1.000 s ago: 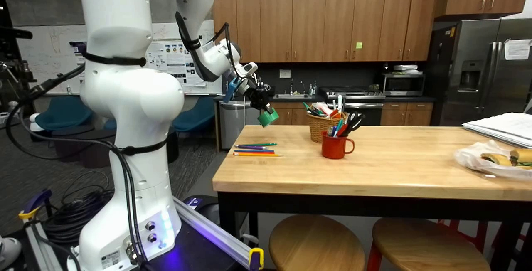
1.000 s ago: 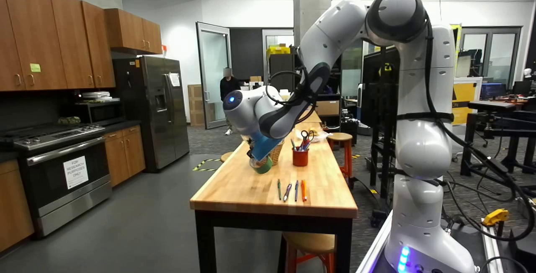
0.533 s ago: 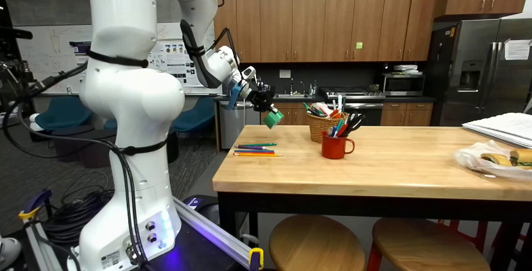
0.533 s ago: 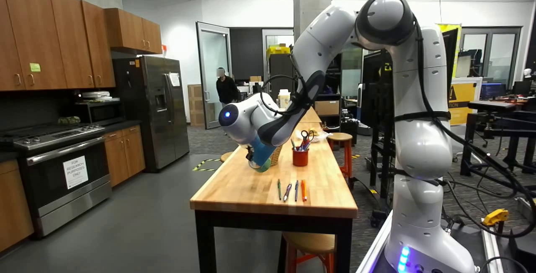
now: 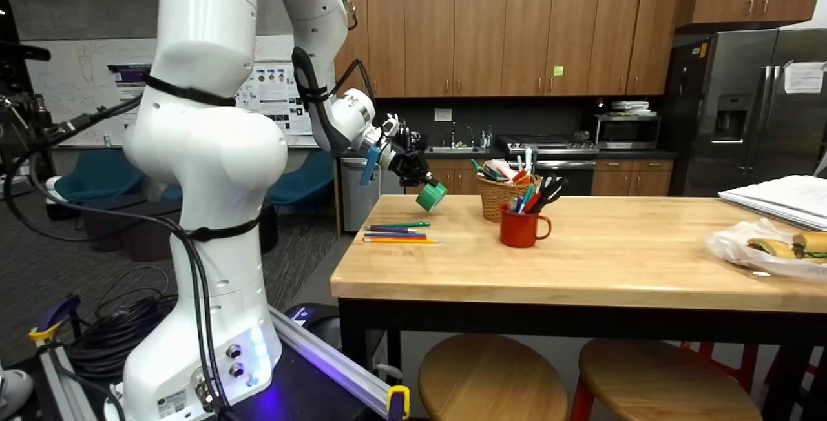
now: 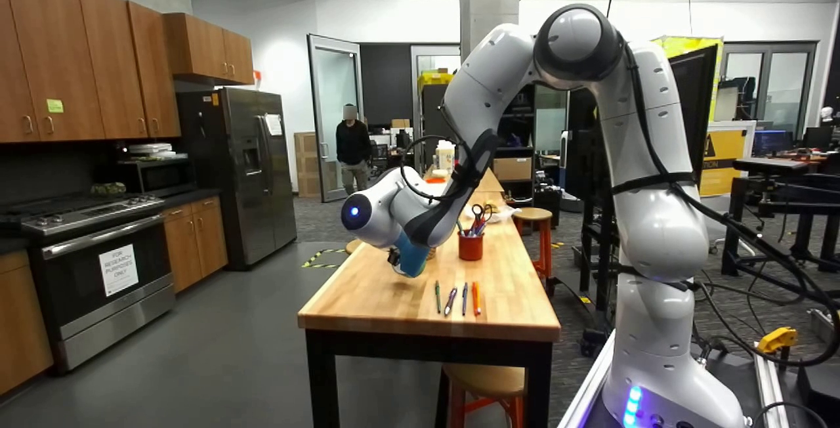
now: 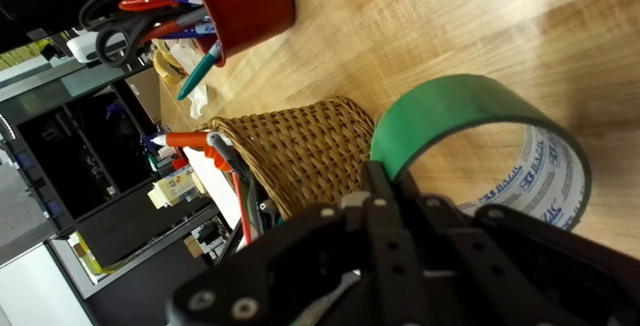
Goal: Place the green masking tape upright.
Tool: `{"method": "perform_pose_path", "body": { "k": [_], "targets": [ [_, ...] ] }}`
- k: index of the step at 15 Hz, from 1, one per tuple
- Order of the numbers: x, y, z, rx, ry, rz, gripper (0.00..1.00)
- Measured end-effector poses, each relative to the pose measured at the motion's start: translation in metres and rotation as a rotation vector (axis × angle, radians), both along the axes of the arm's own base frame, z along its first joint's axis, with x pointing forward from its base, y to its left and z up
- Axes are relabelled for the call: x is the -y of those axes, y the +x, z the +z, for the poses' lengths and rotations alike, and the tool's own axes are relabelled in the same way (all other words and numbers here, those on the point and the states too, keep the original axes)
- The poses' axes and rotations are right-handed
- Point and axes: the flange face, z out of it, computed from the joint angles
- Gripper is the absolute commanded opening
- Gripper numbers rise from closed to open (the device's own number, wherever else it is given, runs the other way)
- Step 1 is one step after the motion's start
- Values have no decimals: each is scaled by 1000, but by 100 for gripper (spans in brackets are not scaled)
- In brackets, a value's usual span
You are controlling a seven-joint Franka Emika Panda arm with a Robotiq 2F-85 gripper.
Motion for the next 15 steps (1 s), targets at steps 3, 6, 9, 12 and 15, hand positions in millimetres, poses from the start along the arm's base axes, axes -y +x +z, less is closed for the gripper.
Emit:
{"method": "perform_pose_path", "body": {
  "k": [3,6,9,12,15],
  "targets": [
    [1,2,-10,-16,-17,2,1],
    [2,2,-17,-21,-51,18,1],
    [2,3,-23,-15,-92,39,1],
    [0,1,-27,-13,-123,51,1],
    [-2,0,-30,-13,-144,59,15]
  ]
}}
